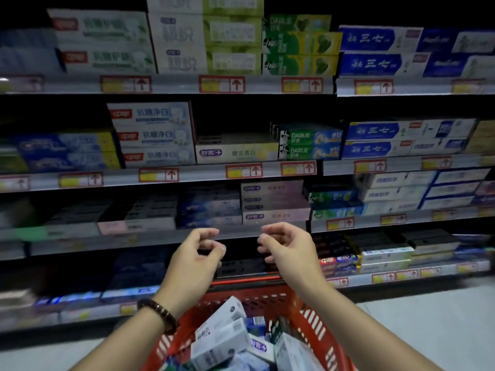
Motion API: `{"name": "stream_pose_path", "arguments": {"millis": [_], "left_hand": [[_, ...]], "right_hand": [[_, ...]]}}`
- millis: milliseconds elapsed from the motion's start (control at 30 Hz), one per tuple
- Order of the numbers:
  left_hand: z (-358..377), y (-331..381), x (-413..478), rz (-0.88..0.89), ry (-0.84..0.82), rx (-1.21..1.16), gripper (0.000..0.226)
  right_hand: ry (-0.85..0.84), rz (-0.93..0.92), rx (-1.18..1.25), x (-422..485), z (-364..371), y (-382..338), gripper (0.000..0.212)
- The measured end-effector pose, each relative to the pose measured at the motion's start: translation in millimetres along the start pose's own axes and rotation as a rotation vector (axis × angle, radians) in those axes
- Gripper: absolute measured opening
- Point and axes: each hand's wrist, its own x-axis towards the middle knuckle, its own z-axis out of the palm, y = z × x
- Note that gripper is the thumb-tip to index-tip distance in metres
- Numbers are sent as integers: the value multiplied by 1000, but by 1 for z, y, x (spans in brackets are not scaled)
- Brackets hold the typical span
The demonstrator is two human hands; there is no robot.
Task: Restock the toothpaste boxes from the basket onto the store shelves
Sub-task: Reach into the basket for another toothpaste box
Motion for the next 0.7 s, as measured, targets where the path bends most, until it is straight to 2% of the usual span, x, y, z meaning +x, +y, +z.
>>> {"name": "stream_pose_path", "arguments": {"millis": [233,433,567,700], "left_hand": [[-12,-44,-22,-90,-64,81,18],[-8,-77,-26,-217,-188,206,16],[-5,-88,-30,-336,-283,197,14],[-4,-103,-34,-313,-312,299,14]], "right_hand": [[-60,130,14,-24,9,44,8],[-139,254,-17,-31,13,78,7],[-210,303,-48,-35,18,92,6],[-303,333,-71,-31,23,98,7]]}}
